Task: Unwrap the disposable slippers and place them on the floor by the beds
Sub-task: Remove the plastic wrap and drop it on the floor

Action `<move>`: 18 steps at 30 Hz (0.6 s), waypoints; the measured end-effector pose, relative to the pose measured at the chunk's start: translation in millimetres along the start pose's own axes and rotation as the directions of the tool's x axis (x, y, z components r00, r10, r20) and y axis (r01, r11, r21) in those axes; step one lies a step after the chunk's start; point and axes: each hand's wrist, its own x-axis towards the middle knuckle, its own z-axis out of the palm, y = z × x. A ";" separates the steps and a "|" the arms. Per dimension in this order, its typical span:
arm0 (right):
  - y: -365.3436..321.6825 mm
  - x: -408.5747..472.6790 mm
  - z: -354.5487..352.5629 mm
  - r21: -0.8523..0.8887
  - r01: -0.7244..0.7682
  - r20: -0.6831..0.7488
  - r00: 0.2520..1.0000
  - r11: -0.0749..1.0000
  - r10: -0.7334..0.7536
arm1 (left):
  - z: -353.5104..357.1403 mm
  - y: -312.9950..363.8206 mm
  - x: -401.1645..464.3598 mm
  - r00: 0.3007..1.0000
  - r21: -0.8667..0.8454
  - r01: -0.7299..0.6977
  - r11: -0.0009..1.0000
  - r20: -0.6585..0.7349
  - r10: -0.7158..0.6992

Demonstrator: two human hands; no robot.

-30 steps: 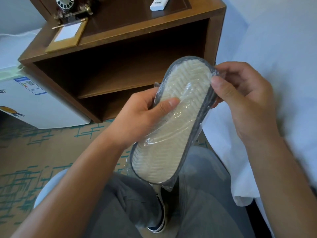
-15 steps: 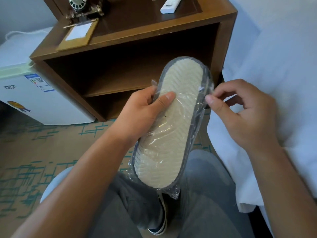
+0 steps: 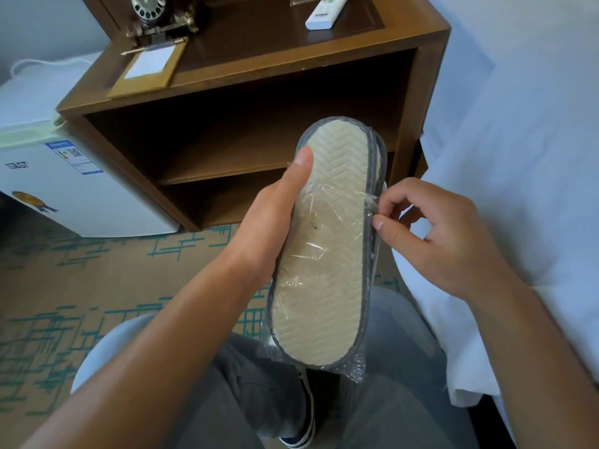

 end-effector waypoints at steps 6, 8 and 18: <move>1.4 -0.4 -2.5 0.051 -0.041 0.092 0.995 0.998 0.036 | -11.1 -1.5 1.9 0.997 0.192 -0.041 0.980 -0.049 0.052; 0.7 0.6 -3.4 0.107 -0.085 -0.032 0.996 0.991 0.089 | -11.6 0.1 1.5 0.990 0.313 -0.125 0.941 -0.022 0.139; -6.5 7.3 0.3 0.127 -0.250 -0.118 0.957 0.960 0.265 | 2.0 -5.8 4.3 0.953 0.678 -0.303 0.670 0.200 0.229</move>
